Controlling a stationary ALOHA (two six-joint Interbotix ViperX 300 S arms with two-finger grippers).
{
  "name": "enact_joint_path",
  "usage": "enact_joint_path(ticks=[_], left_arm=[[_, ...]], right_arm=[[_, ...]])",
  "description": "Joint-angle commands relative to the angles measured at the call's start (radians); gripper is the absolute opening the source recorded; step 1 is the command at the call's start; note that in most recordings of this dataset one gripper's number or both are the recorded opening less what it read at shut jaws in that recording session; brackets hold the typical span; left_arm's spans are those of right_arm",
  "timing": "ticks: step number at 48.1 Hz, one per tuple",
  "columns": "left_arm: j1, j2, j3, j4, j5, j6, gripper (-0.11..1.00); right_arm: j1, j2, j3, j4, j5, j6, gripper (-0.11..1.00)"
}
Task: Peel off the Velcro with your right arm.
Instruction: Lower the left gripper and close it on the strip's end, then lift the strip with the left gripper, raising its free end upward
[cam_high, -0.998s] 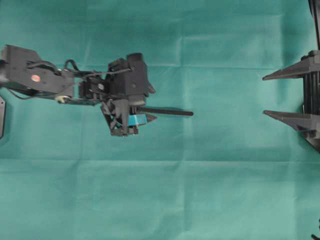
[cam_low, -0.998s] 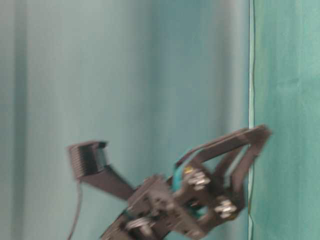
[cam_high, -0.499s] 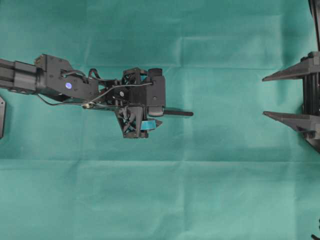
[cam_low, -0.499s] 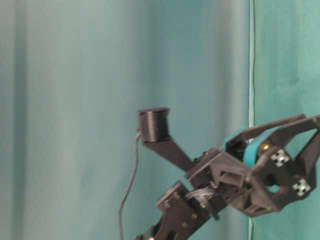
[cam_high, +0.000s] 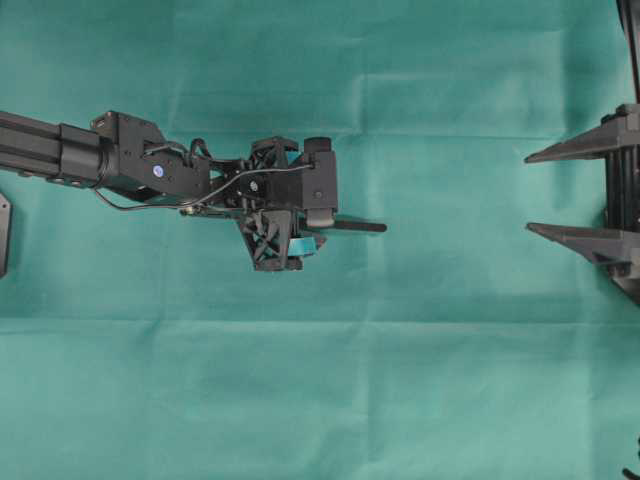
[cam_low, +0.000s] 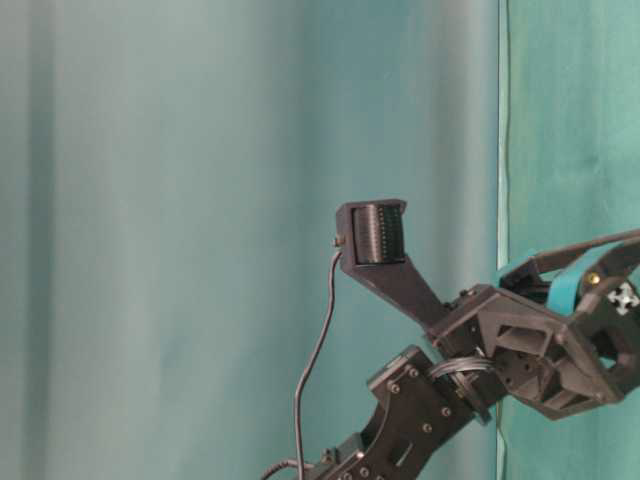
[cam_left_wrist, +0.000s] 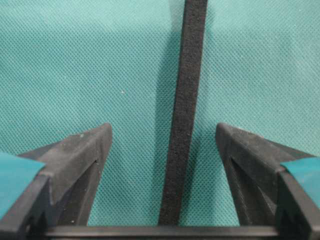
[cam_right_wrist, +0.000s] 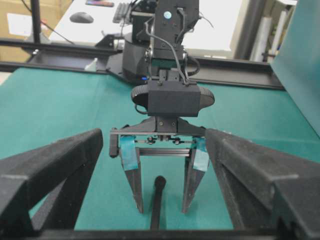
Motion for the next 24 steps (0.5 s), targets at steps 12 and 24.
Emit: enact_joint_path(ticks=[12, 24], left_arm=[[0.003, -0.014, -0.017, 0.000, -0.006, -0.005, 0.65], [0.002, -0.032, -0.011, 0.000, 0.005, -0.003, 0.10]], right_arm=[[-0.002, 0.005, -0.012, 0.000, -0.011, 0.000, 0.74], [-0.002, 0.003, -0.011, -0.002, -0.011, 0.000, 0.74]])
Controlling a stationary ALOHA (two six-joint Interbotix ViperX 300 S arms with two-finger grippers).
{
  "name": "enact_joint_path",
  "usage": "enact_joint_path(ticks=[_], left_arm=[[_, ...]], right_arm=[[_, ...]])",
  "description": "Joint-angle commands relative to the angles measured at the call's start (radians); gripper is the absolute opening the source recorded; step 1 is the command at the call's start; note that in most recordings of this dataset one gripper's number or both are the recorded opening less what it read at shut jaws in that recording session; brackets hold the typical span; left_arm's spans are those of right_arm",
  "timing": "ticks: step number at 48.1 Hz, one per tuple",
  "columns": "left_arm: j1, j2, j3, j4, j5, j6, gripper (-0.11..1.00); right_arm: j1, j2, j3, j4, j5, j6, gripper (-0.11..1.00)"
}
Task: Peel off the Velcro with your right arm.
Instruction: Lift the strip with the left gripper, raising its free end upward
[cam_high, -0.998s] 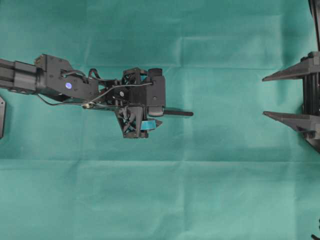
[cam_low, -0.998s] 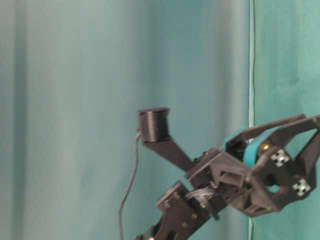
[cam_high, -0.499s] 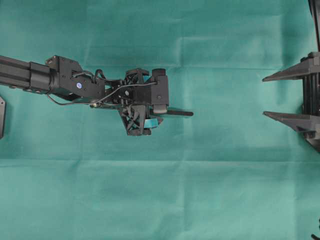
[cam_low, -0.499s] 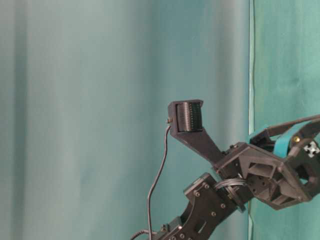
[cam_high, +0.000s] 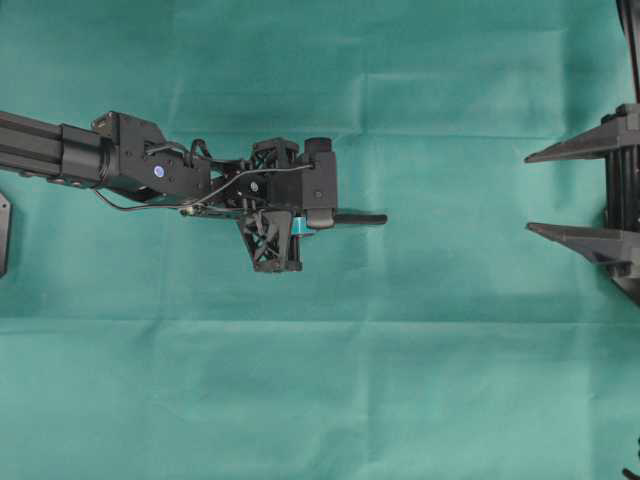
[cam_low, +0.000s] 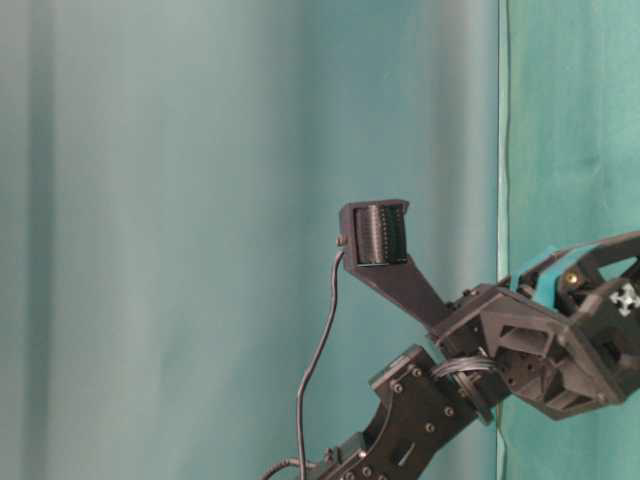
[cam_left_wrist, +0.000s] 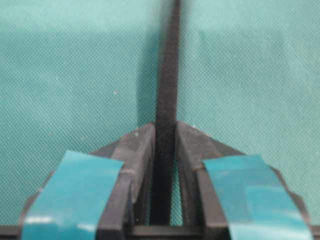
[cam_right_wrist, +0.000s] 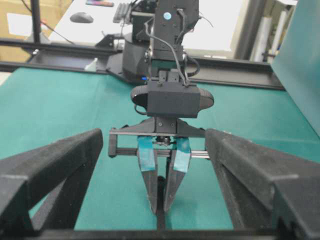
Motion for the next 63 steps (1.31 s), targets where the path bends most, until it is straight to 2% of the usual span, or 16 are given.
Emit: enact_joint_path(ticks=[1, 23, 33, 47, 57, 63], left_arm=[[0.002, -0.038, -0.008, -0.002, 0.003, 0.002, 0.10], [-0.029, -0.196, 0.014, -0.003, 0.018, -0.002, 0.10], [-0.043, -0.282, 0.015, -0.003, 0.044, -0.006, 0.10], [-0.055, -0.397, 0.035, -0.003, 0.049, -0.066, 0.10], [-0.058, -0.471, 0.052, -0.003, 0.049, -0.123, 0.10], [-0.063, -0.499, 0.057, -0.008, 0.044, -0.163, 0.10]], right_arm=[[-0.002, 0.002, -0.011, -0.003, -0.011, 0.000, 0.74], [-0.002, -0.008, -0.043, -0.015, -0.005, -0.005, 0.74], [-0.002, -0.006, -0.087, -0.054, 0.015, -0.005, 0.74], [-0.002, 0.011, -0.155, -0.098, 0.021, -0.014, 0.74], [0.000, 0.063, -0.189, -0.163, 0.015, -0.021, 0.74], [-0.002, 0.100, -0.210, -0.176, 0.008, -0.035, 0.74]])
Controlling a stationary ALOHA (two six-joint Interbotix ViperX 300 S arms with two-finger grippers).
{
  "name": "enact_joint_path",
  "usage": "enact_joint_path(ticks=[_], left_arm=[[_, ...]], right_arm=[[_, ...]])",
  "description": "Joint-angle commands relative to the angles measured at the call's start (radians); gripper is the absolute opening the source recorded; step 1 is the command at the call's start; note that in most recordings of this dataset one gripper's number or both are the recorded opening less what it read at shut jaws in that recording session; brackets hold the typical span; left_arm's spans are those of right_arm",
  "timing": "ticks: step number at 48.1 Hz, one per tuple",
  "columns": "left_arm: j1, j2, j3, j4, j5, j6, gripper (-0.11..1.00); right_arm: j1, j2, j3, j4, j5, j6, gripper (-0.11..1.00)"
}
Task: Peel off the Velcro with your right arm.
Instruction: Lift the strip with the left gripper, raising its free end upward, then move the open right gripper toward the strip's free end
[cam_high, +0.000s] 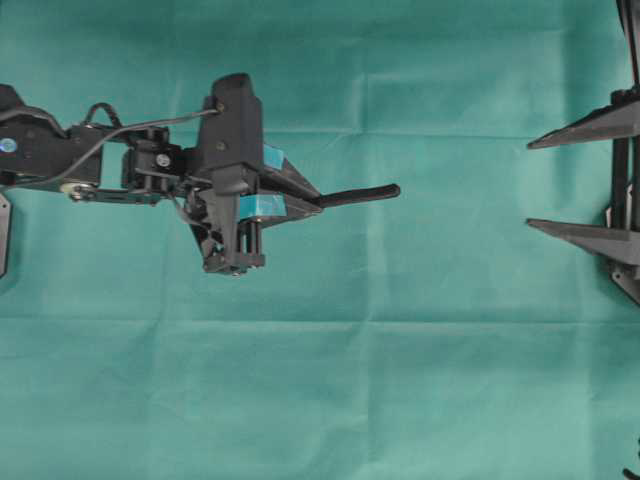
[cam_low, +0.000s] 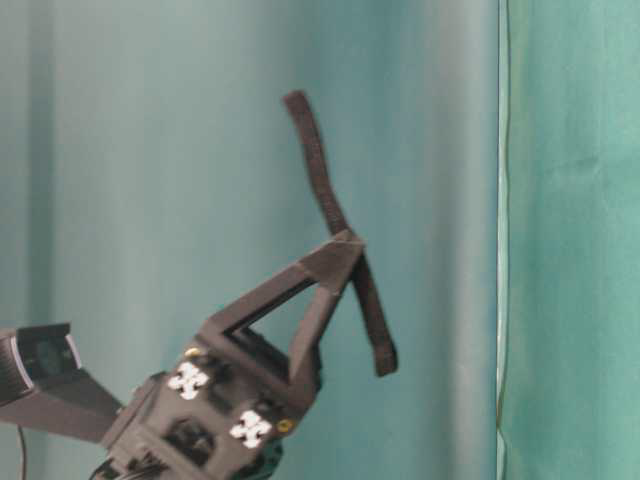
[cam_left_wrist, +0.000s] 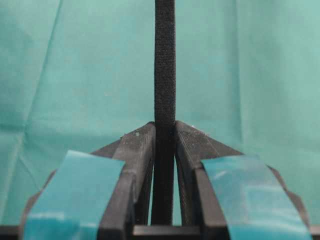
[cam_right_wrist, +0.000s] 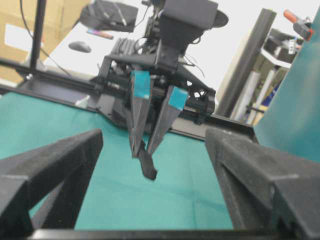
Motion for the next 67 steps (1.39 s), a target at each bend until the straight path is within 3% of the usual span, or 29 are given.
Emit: enact_joint_path(ticks=[1, 16, 32, 48, 67], left_arm=[[-0.008, -0.040, -0.009, -0.006, -0.011, -0.028, 0.10], [-0.026, -0.055, -0.009, -0.006, -0.069, -0.230, 0.10], [-0.032, -0.060, 0.009, -0.006, -0.176, -0.367, 0.10], [-0.032, -0.089, 0.077, -0.006, -0.324, -0.440, 0.10], [-0.032, -0.092, 0.091, -0.006, -0.336, -0.445, 0.10]], right_arm=[[-0.002, 0.031, -0.040, -0.009, -0.015, -0.009, 0.74], [-0.006, 0.092, -0.057, -0.017, -0.043, -0.135, 0.74], [-0.020, 0.161, -0.058, -0.017, -0.084, -0.311, 0.73], [-0.051, 0.224, -0.066, -0.015, -0.147, -0.370, 0.73], [-0.064, 0.328, -0.106, -0.015, -0.202, -0.380, 0.73]])
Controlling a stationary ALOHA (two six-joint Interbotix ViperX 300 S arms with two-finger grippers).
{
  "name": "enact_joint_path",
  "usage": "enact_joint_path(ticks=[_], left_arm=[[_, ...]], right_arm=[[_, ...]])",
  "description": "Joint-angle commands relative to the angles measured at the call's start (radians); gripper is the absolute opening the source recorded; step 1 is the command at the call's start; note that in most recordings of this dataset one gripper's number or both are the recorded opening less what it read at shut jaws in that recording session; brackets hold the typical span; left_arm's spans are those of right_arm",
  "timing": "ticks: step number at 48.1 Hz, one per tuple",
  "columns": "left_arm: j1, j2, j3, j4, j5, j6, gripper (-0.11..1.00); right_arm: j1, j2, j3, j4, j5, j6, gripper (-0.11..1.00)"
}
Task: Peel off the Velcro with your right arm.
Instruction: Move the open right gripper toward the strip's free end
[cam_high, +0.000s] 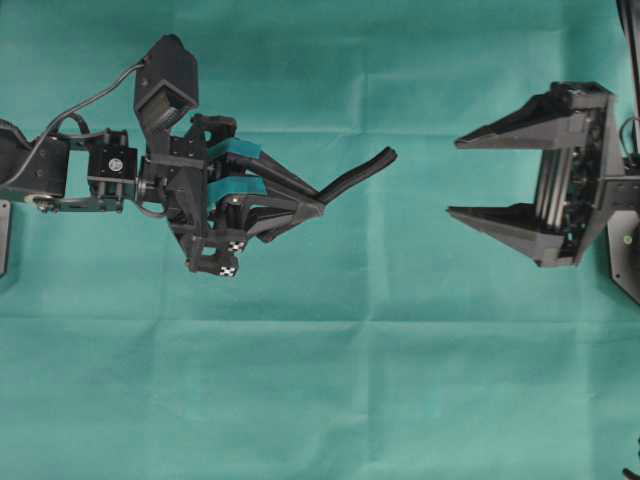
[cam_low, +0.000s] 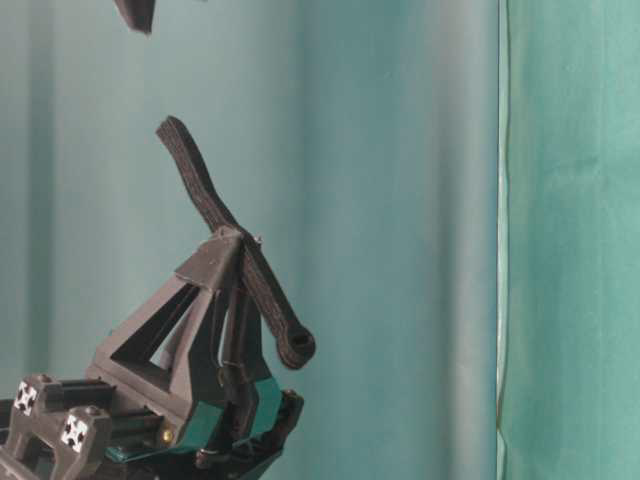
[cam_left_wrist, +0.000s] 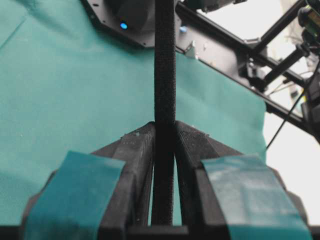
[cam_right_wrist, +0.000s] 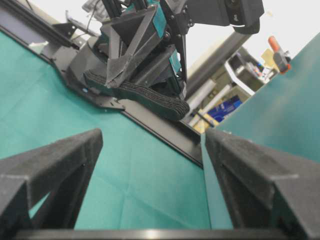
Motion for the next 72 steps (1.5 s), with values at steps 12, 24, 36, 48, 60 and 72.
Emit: enact_joint_path(ticks=[12, 24, 36, 48, 60, 72], left_arm=[[-0.003, -0.023, -0.003, -0.002, -0.011, 0.000, 0.10], [-0.003, -0.023, -0.003, -0.002, -0.012, 0.002, 0.10], [-0.003, -0.023, -0.003, -0.002, -0.012, 0.002, 0.10], [-0.003, -0.023, -0.003, -0.002, -0.012, 0.003, 0.10], [-0.003, -0.023, -0.003, -0.002, -0.012, 0.005, 0.10], [-0.003, -0.023, -0.003, -0.002, -0.012, 0.003, 0.10]], right_arm=[[-0.020, 0.074, -0.058, 0.002, -0.037, -0.005, 0.74], [-0.021, 0.124, -0.066, 0.002, -0.109, -0.006, 0.74], [-0.020, 0.173, -0.080, 0.000, -0.141, -0.006, 0.74], [-0.020, 0.218, -0.103, 0.000, -0.146, -0.008, 0.74], [-0.020, 0.239, -0.110, 0.000, -0.149, -0.006, 0.74], [-0.020, 0.232, -0.097, 0.000, -0.172, -0.005, 0.74]])
